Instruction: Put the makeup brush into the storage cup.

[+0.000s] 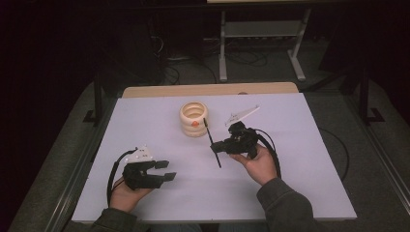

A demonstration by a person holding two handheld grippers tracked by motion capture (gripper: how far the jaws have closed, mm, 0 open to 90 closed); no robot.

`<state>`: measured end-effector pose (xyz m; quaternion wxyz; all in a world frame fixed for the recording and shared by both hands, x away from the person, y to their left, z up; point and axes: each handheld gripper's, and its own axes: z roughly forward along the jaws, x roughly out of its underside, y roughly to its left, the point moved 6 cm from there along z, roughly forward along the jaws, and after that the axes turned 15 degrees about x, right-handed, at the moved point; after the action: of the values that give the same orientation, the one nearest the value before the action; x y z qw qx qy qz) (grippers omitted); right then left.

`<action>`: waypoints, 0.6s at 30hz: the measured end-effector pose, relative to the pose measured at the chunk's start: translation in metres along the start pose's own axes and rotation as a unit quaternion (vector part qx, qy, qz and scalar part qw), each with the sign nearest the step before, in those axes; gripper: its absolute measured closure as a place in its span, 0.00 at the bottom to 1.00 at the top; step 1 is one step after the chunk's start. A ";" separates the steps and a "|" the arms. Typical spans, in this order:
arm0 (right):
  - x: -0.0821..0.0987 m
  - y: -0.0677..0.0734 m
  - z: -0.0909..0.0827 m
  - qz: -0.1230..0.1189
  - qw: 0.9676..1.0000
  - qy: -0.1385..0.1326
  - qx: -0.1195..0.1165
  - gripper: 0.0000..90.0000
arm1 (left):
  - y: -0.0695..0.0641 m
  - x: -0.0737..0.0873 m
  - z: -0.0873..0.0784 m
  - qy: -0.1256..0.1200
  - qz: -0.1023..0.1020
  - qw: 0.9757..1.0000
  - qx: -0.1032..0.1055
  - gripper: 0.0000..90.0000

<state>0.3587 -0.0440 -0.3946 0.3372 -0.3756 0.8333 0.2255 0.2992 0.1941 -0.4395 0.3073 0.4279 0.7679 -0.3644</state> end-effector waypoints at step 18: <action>-0.031 -0.021 -0.006 0.017 1.000 -0.005 0.012 0.94 | 0.000 -0.001 -0.002 -0.005 0.001 1.000 0.003 0.50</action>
<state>0.3874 -0.0458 -0.3707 0.3421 -0.3562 0.8404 0.2231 0.2991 0.1953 -0.4379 0.3103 0.4276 0.7647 -0.3689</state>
